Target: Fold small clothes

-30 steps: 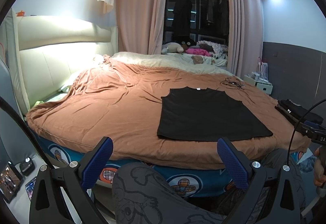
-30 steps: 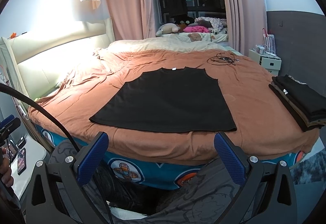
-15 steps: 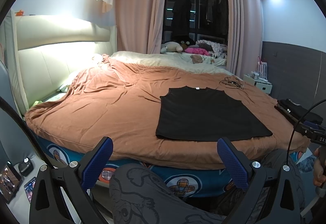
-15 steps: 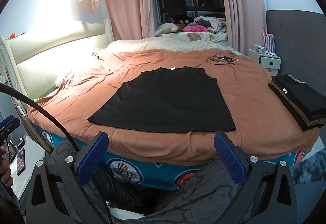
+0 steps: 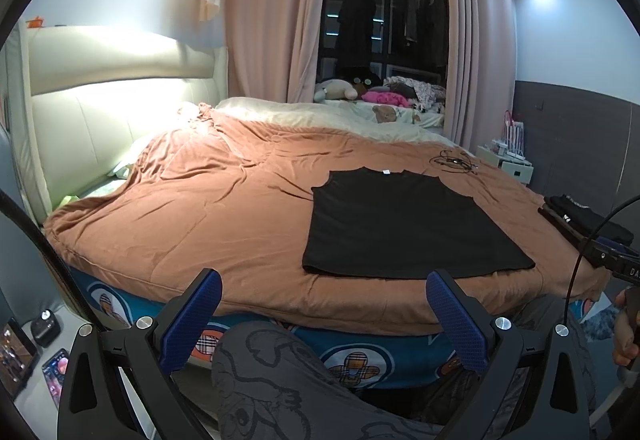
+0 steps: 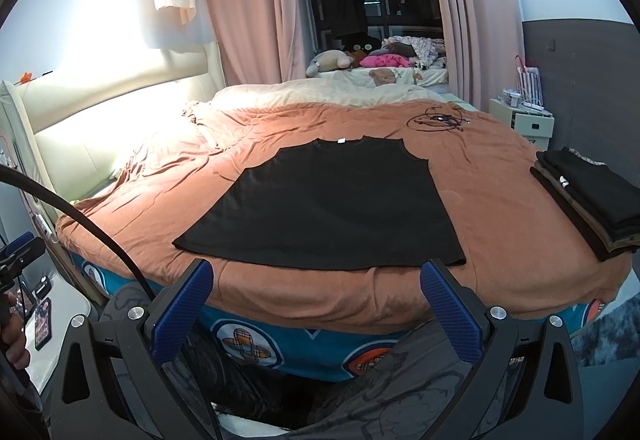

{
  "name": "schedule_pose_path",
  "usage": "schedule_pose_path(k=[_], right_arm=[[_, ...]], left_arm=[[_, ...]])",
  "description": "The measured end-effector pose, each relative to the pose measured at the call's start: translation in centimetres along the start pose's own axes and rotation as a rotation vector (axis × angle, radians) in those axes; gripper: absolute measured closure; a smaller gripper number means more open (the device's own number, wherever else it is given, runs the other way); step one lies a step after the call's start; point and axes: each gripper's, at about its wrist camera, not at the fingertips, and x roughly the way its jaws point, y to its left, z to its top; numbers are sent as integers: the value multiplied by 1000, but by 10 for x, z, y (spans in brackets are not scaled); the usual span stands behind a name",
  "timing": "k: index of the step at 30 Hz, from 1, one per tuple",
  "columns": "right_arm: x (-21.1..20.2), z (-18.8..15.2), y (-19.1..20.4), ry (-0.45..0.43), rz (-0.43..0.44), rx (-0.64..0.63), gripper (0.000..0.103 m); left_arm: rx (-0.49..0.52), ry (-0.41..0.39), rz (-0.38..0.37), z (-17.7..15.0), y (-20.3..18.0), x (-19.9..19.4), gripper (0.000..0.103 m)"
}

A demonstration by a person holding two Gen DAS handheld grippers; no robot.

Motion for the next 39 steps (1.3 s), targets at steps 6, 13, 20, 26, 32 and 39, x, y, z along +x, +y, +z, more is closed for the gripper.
schedule_pose_path(k=[6,13,20,26,32,39], right_arm=[[8,1,-4,-8,-1,10,0],[25,2,-16,-3,-20,32,0],[52,8,-33,24,-58,76,0],[81,18,-43,58,-68,115,4],[106,31,-58,91,-93,145,19],[133,36,-81,130,-144,206,31]], left_arm=[[-6,6,-23,1,2,8,0],[-9,18,-22,3,2,23,0],[-40,51,-38,6,6,53,1],[-58,100,-42,10,5,89,9],[-89,177,-40,12,13,135,28],[-129,297,-64,5,22,190,51]])
